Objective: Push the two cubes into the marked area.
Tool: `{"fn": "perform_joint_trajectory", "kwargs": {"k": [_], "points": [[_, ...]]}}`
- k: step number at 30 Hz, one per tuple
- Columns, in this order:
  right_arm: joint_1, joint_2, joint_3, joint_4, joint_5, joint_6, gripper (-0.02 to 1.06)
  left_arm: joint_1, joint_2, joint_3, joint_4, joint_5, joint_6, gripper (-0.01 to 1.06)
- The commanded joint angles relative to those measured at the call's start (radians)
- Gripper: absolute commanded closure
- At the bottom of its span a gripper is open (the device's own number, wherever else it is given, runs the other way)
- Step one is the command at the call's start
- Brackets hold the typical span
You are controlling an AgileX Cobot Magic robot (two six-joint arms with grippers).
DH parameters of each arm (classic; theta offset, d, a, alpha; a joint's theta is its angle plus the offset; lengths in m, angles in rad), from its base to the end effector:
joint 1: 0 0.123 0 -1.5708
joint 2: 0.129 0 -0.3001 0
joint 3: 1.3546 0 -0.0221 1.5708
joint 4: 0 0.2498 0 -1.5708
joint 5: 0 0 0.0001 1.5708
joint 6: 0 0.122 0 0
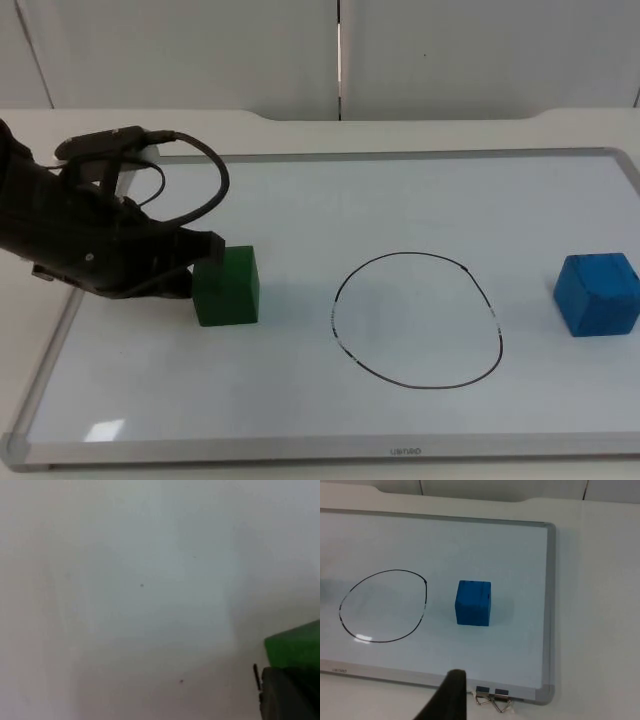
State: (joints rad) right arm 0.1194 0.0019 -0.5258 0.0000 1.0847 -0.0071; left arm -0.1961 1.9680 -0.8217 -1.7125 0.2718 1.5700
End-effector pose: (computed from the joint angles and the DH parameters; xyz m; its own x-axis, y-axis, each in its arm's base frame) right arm 0.0029 0.0003 0.2679 -0.4520 -0.0614 -0.8899 -0.1223 0.9925 -0.0063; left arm 0.3408 -0.1009 0.0753 -0.8743 0.0289 -0.4845 0.1977 0.9329 -0.3011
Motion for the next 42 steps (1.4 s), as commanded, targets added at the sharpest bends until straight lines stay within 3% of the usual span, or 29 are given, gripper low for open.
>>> {"fn": "perform_joint_trajectory", "kwargs": {"k": [1,7,42], "points": [[-0.005,-0.002,0.010,0.000,-0.006,-0.008,-0.01,-0.016,0.001,-0.004,-0.017,0.012,0.004,1.05],[-0.005,-0.002,0.010,0.000,-0.006,-0.009,-0.01,-0.037,0.001,-0.004,-0.032,0.008,0.048,1.05],[-0.005,-0.002,0.010,0.000,-0.006,-0.009,-0.01,-0.090,0.003,-0.010,-0.032,0.058,0.048,1.05]]}}
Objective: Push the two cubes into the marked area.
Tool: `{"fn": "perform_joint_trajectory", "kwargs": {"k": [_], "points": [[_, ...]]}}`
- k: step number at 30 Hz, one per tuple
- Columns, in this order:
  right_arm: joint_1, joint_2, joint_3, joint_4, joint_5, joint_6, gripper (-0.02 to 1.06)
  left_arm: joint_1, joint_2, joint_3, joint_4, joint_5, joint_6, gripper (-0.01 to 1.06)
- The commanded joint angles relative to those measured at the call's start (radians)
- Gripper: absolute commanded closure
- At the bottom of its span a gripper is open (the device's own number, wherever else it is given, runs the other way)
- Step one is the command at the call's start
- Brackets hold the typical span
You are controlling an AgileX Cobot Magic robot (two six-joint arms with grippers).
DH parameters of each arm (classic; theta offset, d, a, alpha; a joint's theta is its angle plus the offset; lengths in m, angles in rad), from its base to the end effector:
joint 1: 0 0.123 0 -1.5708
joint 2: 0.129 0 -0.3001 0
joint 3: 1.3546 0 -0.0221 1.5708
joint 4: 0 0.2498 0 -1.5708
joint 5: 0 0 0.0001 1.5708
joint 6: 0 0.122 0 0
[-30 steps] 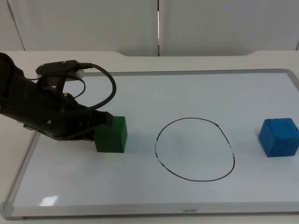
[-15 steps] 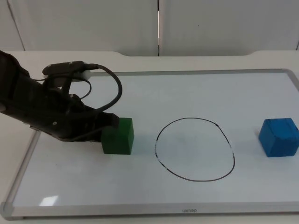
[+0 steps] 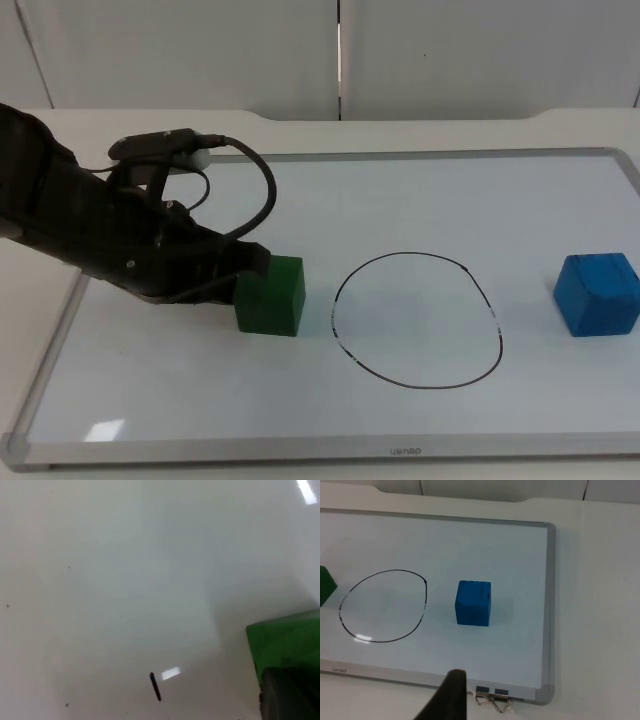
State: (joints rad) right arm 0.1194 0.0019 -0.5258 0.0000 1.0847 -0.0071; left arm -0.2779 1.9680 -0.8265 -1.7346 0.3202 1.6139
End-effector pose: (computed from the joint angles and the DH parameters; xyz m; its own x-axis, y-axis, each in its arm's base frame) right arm 0.0029 0.0003 0.2679 -0.4520 -0.0614 -0.8899 -0.1223 0.9925 -0.0063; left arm 0.3319 -0.1342 0.0786 -0.8570 0.1170 -0.5019 0.3142 0.8906 -0.3288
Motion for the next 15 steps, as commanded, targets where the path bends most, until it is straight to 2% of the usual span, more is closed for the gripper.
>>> {"fn": "perform_joint_trajectory", "kwargs": {"k": [1,15], "points": [[-0.005,-0.002,0.010,0.000,-0.006,-0.009,-0.01,-0.008,0.003,-0.005,-0.010,0.010,0.004,1.05],[-0.005,-0.002,0.010,0.000,-0.006,-0.009,-0.01,-0.061,0.007,-0.007,-0.010,0.004,0.002,1.05]]}}
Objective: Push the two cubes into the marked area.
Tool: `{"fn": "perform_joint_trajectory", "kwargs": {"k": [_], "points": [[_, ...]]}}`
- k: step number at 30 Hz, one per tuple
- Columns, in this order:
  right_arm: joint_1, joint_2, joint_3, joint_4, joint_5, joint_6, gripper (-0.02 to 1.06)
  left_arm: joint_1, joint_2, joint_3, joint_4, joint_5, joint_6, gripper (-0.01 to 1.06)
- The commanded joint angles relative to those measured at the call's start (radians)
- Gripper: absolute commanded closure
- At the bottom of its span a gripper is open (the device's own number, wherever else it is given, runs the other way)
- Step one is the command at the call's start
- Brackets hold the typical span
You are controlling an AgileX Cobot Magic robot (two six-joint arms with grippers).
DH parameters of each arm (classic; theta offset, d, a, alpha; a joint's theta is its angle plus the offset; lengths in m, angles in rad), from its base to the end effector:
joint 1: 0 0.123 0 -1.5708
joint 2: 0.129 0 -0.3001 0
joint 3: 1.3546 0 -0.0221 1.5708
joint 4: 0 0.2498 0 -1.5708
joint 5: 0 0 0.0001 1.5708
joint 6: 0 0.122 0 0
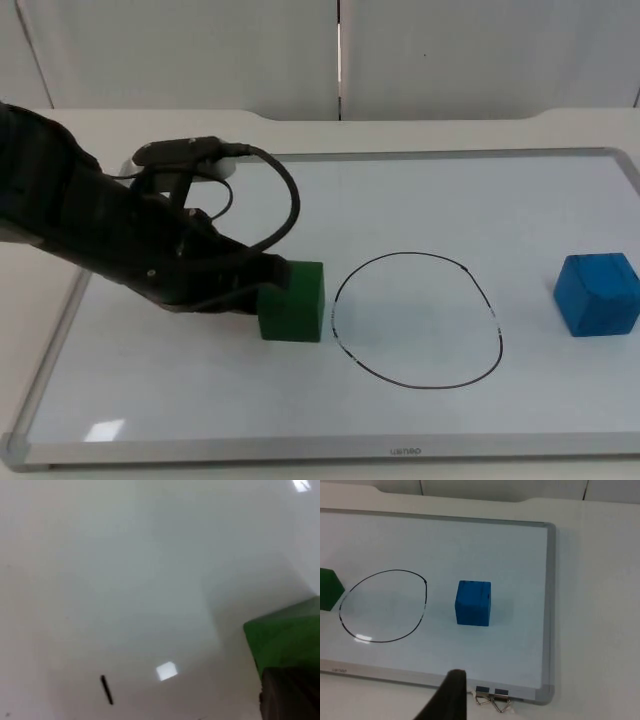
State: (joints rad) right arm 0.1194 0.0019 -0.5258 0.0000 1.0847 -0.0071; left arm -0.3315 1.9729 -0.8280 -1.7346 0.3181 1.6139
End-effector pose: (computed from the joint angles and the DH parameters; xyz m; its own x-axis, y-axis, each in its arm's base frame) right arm 0.0029 0.0003 0.2679 -0.4520 -0.0614 -0.8899 -0.1223 0.9925 -0.0063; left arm 0.3245 -0.1516 0.0771 -0.8511 0.1634 -0.4989 0.3596 0.8738 -0.3273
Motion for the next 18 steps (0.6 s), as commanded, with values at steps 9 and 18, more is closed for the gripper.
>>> {"fn": "perform_joint_trajectory", "kwargs": {"k": [9,18], "points": [[-0.005,-0.002,0.010,0.000,-0.006,-0.009,-0.01,-0.009,0.004,-0.006,-0.010,0.013,0.000,1.05],[-0.005,-0.002,0.010,0.000,-0.006,-0.009,-0.01,-0.028,0.004,-0.006,-0.010,0.015,-0.008,1.05]]}}
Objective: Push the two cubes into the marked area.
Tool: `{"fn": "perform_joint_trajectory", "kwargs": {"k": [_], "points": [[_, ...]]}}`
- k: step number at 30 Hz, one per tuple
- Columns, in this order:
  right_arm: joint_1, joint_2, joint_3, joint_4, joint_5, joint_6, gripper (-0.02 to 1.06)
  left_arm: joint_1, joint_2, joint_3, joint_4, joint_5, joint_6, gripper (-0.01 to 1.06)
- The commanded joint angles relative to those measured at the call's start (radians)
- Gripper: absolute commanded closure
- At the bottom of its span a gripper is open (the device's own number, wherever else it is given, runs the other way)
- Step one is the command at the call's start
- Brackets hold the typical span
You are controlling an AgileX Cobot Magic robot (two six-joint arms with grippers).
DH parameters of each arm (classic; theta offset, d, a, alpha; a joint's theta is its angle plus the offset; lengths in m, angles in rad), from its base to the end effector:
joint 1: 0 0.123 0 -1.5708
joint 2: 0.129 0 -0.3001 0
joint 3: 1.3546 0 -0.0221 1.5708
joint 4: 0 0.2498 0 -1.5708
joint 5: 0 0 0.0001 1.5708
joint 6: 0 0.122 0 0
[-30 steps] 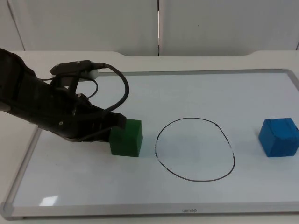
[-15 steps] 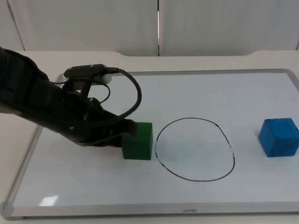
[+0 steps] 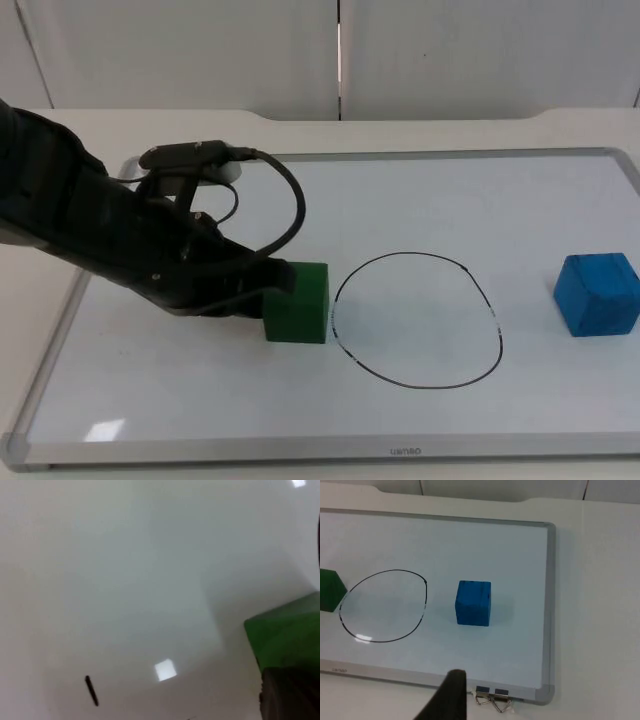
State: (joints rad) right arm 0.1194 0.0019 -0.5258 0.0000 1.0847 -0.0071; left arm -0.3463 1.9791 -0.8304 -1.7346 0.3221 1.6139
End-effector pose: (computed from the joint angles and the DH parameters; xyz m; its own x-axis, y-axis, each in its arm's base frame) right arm 0.0029 0.0003 0.2679 -0.4520 -0.0614 -0.8899 -0.1223 0.9925 -0.0063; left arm 0.3225 -0.1570 0.0756 -0.8503 0.1765 -0.4957 0.3728 0.8670 -0.3308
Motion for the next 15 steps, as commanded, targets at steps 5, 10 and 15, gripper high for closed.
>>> {"fn": "perform_joint_trajectory", "kwargs": {"k": [5,10,15], "points": [[-0.005,-0.002,0.010,0.000,-0.006,-0.009,-0.01,-0.033,-0.002,-0.004,-0.010,0.011,-0.008,1.05],[-0.005,-0.002,0.010,0.000,-0.006,-0.009,-0.01,-0.043,-0.002,-0.004,-0.010,0.009,-0.008,1.05],[-0.005,-0.002,0.010,0.000,-0.006,-0.009,-0.01,-0.043,-0.002,-0.004,-0.010,0.012,-0.016,1.05]]}}
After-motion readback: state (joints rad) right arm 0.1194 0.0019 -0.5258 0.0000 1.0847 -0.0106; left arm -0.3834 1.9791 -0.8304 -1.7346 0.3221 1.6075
